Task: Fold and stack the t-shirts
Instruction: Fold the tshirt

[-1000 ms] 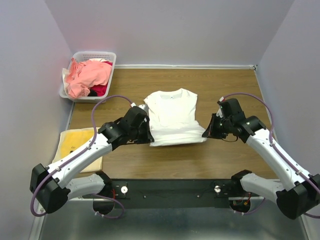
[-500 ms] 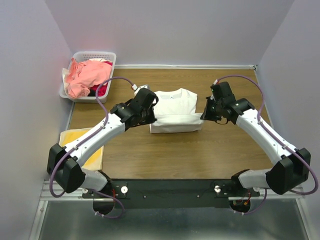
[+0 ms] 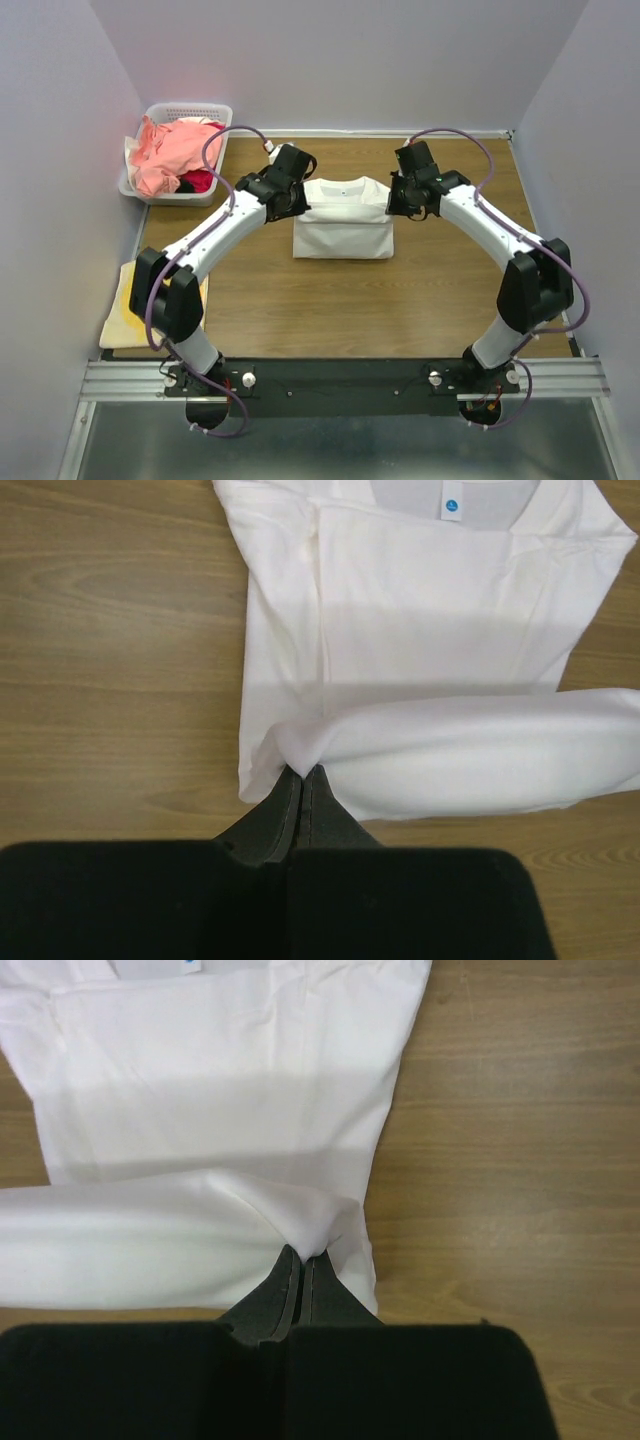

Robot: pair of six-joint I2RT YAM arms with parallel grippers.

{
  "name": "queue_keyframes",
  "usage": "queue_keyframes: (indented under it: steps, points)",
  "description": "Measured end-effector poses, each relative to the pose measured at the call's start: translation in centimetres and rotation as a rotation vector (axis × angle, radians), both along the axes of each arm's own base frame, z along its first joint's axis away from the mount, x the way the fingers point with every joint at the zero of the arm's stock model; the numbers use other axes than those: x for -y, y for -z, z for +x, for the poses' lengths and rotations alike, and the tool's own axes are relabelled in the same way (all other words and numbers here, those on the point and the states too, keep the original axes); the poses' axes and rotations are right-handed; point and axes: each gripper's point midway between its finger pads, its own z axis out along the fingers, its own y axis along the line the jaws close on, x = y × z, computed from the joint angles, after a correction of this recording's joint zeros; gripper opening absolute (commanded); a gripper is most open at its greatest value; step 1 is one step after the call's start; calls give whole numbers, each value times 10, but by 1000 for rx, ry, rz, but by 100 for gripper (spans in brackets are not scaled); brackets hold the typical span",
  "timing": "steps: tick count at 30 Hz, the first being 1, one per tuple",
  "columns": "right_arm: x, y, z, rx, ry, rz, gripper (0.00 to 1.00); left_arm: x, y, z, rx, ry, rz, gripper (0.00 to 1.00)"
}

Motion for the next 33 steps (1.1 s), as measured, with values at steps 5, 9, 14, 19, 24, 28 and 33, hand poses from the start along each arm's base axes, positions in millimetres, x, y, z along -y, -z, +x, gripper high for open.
queue_keyframes:
  steps: [5, 9, 14, 19, 24, 28, 33]
  points:
    - [-5, 27, 32, -21, 18, -35, 1, 0, 21, 34, -20, 4, 57, 0]
    - [-8, 43, 60, -28, 36, -52, 1, -3, 41, 62, -38, 6, 94, 0]
    - [-9, 56, 89, -22, 59, -58, 1, -5, 51, 105, -26, 6, 114, 0]
    - [-12, 61, 115, -3, 78, -60, 1, -3, 53, 141, 2, 20, 121, 0]
    - [-11, 72, 138, 3, 97, -62, 5, -1, 64, 167, 8, 46, 123, 25]
    - [-8, 81, 146, -2, 118, -65, 51, -4, 81, 181, -2, 73, 136, 44]
    - [4, 75, 161, 27, 193, -69, 60, -19, 93, 197, 0, 55, 147, 47]
